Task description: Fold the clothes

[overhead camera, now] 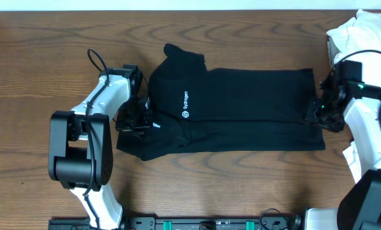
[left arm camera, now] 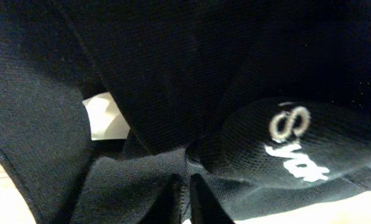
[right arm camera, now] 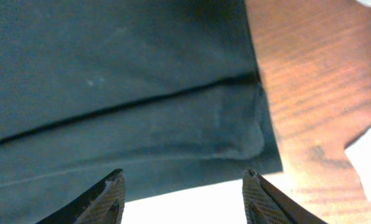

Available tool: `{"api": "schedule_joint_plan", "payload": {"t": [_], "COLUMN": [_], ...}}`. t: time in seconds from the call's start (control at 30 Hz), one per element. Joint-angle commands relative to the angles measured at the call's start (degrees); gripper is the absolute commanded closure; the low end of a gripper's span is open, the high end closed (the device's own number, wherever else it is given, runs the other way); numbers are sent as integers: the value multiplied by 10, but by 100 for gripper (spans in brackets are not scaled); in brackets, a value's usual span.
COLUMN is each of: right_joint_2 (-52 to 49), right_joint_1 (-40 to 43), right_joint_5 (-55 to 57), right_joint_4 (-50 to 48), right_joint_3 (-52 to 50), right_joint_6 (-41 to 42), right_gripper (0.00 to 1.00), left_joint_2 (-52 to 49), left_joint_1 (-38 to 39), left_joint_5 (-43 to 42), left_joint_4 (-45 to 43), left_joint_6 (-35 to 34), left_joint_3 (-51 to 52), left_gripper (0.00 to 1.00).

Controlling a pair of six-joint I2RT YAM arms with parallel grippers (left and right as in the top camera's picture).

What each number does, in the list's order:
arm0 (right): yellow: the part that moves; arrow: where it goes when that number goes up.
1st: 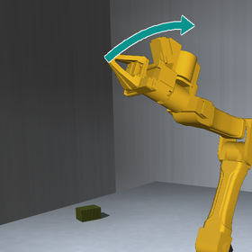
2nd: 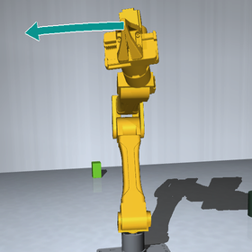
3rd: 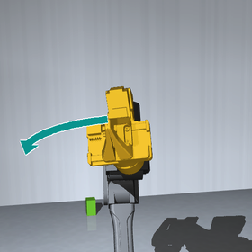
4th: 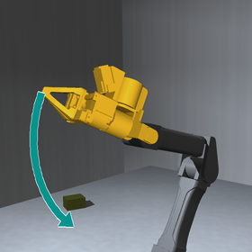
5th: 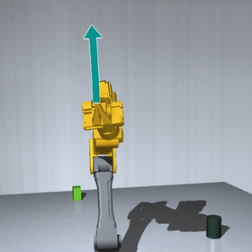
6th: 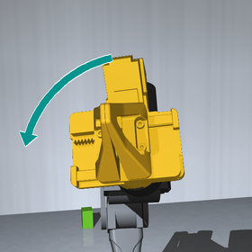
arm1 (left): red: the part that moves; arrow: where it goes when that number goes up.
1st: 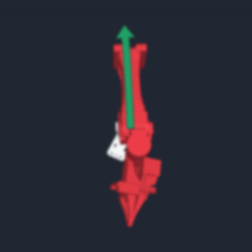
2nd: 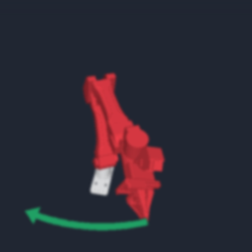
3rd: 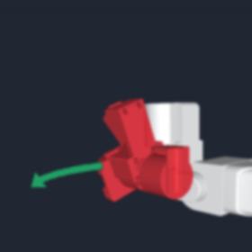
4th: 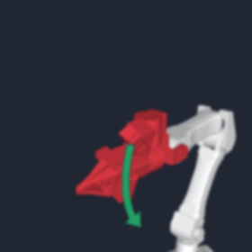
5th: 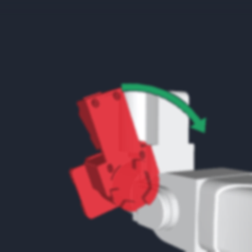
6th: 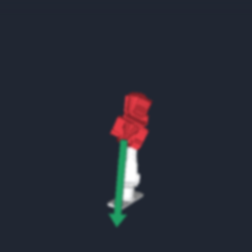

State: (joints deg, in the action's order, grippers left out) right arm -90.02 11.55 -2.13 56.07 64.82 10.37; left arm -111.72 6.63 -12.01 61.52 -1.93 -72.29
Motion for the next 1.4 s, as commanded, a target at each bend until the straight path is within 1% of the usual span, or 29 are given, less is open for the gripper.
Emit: {"api": "schedule_joint_plan", "payload": {"t": [0.0,0.13,0.2,0.3,0.43,0.73,0.9,1.07,1.17,1.3,1.37], "right_joint_2": [-7,-7,-7,-7,-8,-11,-11,-11,-11,-11,-11], "right_joint_1": [26,58,70,77,76,76,75,76,76,76,76], "right_joint_5": [4,2,1,-3,-4,-14,-14,-14,-14,-13,-13], "right_joint_4": [1,-24,-42,-64,-94,-185,-206,-210,-210,-212,-212], "right_joint_3": [-22,-62,-80,-99,-120,-183,-193,-192,-192,-192,-192], "right_joint_6": [14,16,13,-6,-6,-6,-6,-6,-6,-6,-6], "right_gripper": [42,41,42,42,43,44,46,55,68,80,96], "left_joint_2": [10,45,78,116,151,160,160,160,160,160,160], "left_joint_1": [-2,-2,-2,-2,-2,-2,-2,-2,-2,-2,-2], "left_joint_5": [7,10,11,11,11,11,11,11,11,11,11], "left_joint_4": [6,-5,-20,-32,-33,-25,-24,-22,-22,-20,-18], "left_joint_6": [-14,-15,-19,-21,-21,-21,-21,-21,-21,-20,-20], "left_joint_3": [-1,-1,-1,-1,-1,-1,-1,-1,-1,-1,-1], "left_gripper": [89,86,85,84,83,83,83,83,83,83,83]}}
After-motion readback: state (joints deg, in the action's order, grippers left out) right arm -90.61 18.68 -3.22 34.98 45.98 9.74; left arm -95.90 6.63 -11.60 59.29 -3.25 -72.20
